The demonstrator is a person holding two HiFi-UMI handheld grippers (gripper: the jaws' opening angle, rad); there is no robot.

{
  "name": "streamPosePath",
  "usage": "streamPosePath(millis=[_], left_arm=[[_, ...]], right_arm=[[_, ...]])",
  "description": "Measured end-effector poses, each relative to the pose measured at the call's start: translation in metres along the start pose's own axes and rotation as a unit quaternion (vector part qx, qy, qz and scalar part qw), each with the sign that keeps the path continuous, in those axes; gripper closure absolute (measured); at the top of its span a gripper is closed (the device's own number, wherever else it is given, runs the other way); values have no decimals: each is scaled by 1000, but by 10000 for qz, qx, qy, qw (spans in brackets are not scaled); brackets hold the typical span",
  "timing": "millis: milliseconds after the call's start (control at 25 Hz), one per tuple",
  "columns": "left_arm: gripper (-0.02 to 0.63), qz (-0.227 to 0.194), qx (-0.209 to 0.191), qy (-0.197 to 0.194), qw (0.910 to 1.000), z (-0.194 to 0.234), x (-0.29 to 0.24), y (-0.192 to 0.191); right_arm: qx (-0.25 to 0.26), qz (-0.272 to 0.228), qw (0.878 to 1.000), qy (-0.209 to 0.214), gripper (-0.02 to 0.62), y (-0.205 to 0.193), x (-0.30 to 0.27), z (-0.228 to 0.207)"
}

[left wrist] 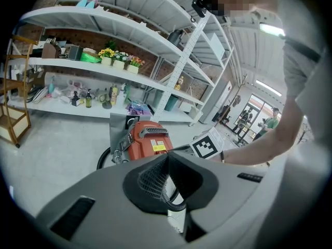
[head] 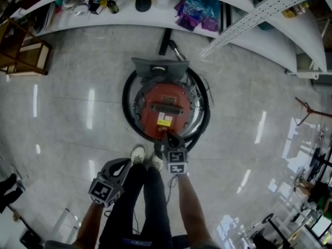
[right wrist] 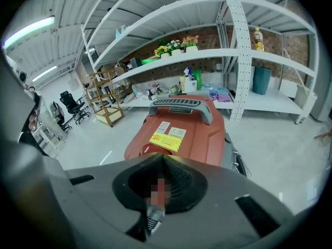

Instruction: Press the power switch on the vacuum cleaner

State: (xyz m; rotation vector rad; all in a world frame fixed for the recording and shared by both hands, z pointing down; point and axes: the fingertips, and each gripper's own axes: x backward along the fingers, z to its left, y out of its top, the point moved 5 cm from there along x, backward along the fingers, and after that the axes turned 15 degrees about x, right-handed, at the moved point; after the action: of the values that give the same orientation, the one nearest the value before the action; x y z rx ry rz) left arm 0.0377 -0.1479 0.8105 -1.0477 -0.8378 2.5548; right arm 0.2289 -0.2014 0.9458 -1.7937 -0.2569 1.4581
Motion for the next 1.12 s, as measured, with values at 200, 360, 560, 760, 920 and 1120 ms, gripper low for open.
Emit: streamPosePath(millis=[200, 360, 560, 760, 920, 1120], left_arm=[[600, -41, -10, -10, 10000, 0, -1, 1], [600, -36, -42, -41, 10000, -3, -2, 3], [600, -9, -87, -25, 10000, -7, 2, 5], [598, -80, -134, -33, 9999, -12, 5, 8], [598, -118, -188, -50, 9997, -19, 8, 14], [600, -166, -315, -119, 9993, -31, 13, 22]], right_arm=[[-94, -19, 9999, -40, 583, -5, -1, 1], [-88, -10, 10000, 31, 583, -3, 0, -1], [-150, 9, 9998, 139, 583, -1, 2, 2], [-134, -136, 9997, 132, 583, 7, 10, 3], [-103, -171, 9998, 72, 583, 14, 23, 1], [-128, -336, 9994, 9, 583, 26, 44, 2]])
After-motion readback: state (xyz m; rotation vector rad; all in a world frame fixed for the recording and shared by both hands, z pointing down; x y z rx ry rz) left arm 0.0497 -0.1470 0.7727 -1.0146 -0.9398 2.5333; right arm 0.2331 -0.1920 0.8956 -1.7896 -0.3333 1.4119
